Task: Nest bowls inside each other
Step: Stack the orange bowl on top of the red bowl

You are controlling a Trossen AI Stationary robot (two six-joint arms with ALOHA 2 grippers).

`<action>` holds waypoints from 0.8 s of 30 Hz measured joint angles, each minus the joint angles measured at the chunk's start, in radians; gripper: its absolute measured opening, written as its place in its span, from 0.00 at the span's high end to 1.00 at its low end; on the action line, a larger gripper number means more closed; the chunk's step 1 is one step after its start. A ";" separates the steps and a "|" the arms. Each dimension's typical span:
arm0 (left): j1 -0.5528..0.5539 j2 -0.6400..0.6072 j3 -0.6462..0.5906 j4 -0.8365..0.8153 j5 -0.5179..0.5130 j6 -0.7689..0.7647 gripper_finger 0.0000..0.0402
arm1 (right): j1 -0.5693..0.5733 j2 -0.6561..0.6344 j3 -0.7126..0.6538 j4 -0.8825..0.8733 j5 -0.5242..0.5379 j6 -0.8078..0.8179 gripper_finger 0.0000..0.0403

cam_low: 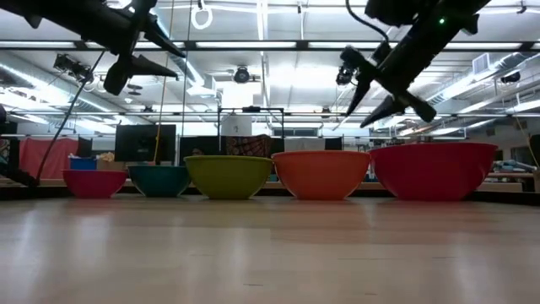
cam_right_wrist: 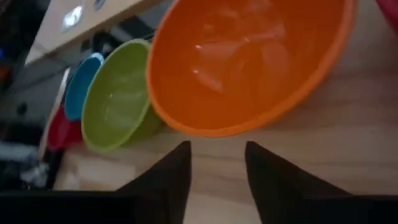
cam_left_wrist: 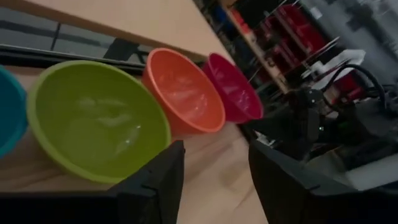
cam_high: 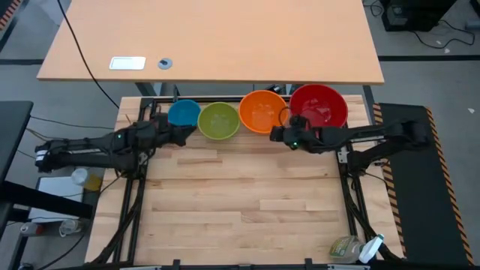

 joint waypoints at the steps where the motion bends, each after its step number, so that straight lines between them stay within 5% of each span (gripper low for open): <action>1: 0.019 0.000 0.010 -0.016 0.021 0.017 0.55 | -0.001 0.017 0.000 0.002 0.013 0.058 0.54; 6: 0.110 -0.001 0.049 -0.054 0.132 0.104 0.55 | 0.004 0.088 0.000 0.032 0.028 0.282 0.42; 11: 0.188 -0.001 0.050 -0.076 0.242 0.176 0.55 | 0.002 0.154 0.000 0.036 0.084 0.429 0.41; 24: 0.259 -0.001 0.050 -0.101 0.253 0.322 0.55 | -0.049 0.352 0.000 0.201 0.147 0.681 0.66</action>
